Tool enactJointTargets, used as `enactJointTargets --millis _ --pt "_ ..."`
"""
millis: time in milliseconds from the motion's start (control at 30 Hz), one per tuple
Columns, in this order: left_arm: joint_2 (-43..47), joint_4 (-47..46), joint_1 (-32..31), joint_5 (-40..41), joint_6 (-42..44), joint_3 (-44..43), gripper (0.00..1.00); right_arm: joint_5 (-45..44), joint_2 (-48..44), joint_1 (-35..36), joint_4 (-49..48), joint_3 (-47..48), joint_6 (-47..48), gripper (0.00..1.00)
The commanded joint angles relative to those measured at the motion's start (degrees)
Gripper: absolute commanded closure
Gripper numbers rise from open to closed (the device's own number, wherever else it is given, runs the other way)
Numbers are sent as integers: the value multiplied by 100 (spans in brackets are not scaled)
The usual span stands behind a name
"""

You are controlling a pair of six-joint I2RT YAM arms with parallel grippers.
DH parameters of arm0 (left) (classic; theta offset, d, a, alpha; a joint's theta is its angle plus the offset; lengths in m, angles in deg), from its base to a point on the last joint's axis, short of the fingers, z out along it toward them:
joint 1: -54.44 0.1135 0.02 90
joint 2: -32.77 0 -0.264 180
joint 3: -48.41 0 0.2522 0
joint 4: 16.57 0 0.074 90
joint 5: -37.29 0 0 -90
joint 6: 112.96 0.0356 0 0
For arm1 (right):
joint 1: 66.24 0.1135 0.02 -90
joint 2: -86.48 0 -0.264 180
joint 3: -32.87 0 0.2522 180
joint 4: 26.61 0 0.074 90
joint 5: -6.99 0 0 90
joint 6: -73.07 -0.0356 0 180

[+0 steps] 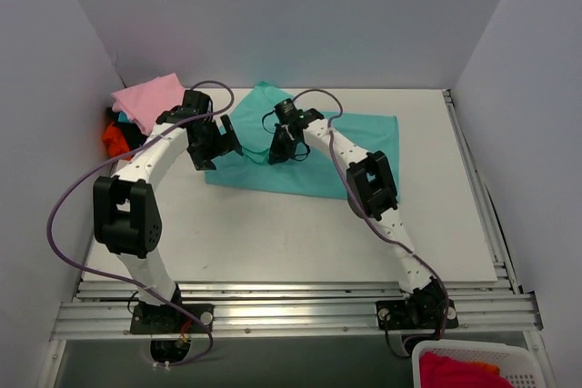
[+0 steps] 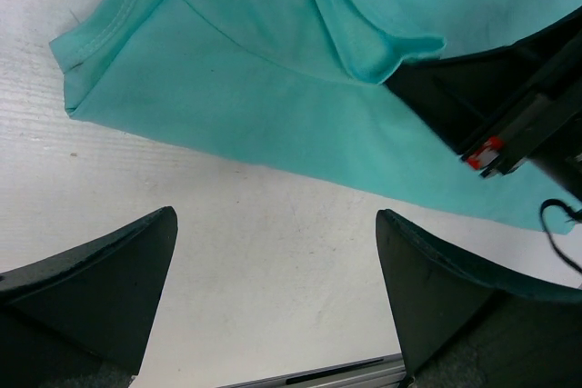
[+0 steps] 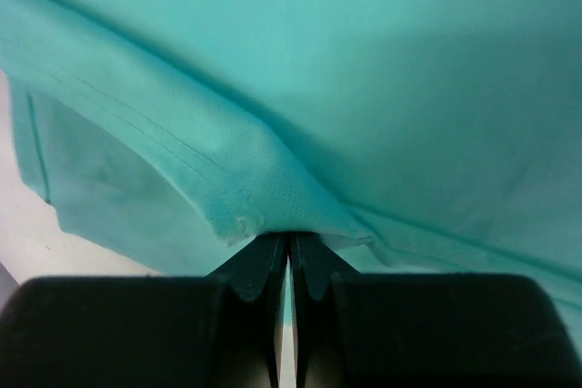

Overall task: Fold and stack the t-shirts
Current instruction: Fold the tshirt

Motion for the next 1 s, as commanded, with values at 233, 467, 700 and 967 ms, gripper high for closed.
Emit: enactJointTargets --millis 233,467,700,967 --pt "353 71 -45 3 184 -63 0 402 -16 -1122 -1469 518 -798 100" --pt "353 54 -106 56 211 -63 0 315 -867 -1826 -1913 395 -554 30" --pt "387 27 -150 240 202 165 5 -467 -3148 -2335 -1208 -1650 641 27" --pt "757 -368 -150 724 -307 1325 8 -856 -5937 -3363 -1075 -5437 844 23"
